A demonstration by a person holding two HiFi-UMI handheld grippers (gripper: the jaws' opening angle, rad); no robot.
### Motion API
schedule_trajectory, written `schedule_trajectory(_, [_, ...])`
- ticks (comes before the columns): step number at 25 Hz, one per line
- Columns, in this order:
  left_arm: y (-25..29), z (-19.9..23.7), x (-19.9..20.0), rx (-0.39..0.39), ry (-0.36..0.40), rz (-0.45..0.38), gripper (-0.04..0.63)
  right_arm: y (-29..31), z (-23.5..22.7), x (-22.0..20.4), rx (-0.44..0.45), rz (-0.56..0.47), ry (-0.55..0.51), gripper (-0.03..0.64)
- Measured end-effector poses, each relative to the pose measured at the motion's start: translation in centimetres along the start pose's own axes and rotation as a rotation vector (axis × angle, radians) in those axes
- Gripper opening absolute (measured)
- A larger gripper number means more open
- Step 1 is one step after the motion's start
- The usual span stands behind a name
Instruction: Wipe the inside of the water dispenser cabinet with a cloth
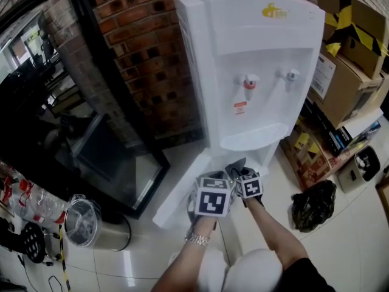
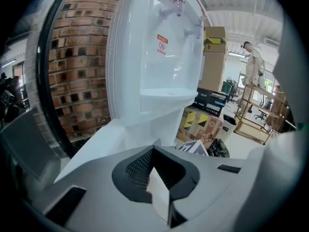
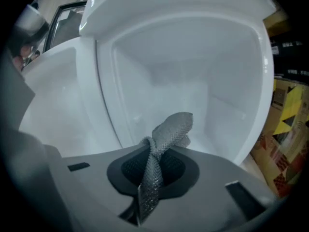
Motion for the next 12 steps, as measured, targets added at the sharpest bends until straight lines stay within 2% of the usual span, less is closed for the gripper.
schedule_trajectory(2, [0.3,-0.3,0.1,-0.008,0.001,-0.001,0.003,-0.9,-2.8,0.9,-0.061,-0.019,0.037,0.032])
schedule_trajectory(4, [0.4,-0.5,0.4,-0.012,0.004,-0.005,0.003,-2.7,-5.5,3.5,-0.132,-0.097,0.052,0.032])
schedule_trajectory(9, [1.0,-1.2,0.5,-0.035,0.006,-0.002,0.003,-6.5,-9.8,10.2,-0.301,-0.331,-0.015,0.032])
schedule_trajectory(12, [1.0,-1.4,0.4,-0.043,0.011,0.005,0.003,-6.5,-11.1,11.1,-0.375,-0.363,-0.033,0.032])
Point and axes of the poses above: the fingertips, and each gripper's own axes: y forward along the fingers, z to its left, x out of its top, the point moved 3 cm from there along -y, backward along the fingers, and after that the axes turned 11 degrees about -x, right-handed, at the moved point
